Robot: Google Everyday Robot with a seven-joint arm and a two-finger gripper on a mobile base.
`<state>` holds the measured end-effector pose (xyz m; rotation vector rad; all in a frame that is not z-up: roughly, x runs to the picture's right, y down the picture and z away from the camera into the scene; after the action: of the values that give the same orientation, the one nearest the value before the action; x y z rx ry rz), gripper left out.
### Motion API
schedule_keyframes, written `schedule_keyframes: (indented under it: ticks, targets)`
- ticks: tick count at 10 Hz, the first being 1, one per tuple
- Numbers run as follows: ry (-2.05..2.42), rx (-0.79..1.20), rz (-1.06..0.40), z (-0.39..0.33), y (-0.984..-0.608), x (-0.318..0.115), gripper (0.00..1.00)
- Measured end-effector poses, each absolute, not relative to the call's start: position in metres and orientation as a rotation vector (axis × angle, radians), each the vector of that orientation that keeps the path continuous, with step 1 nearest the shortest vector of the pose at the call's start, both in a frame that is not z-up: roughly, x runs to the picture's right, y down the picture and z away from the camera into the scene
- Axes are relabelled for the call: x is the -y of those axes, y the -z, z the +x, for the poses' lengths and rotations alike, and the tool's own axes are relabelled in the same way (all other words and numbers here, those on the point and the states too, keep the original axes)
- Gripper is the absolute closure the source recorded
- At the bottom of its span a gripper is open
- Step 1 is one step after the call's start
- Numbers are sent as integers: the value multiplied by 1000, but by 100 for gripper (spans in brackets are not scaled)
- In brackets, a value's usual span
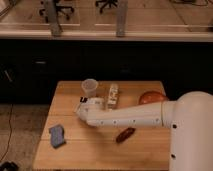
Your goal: Knock the eraser over
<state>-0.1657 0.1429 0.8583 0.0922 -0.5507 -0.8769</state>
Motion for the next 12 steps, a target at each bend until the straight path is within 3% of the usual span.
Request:
schedule_keyframes:
  ticks: [2, 6, 10, 12]
  targets:
    - [882, 548, 102, -162, -858, -143, 77]
    - [894, 545, 120, -161, -860, -140, 83]
    - [902, 542, 138, -159, -863, -137, 79]
    - [904, 542, 144, -157, -865, -135, 71]
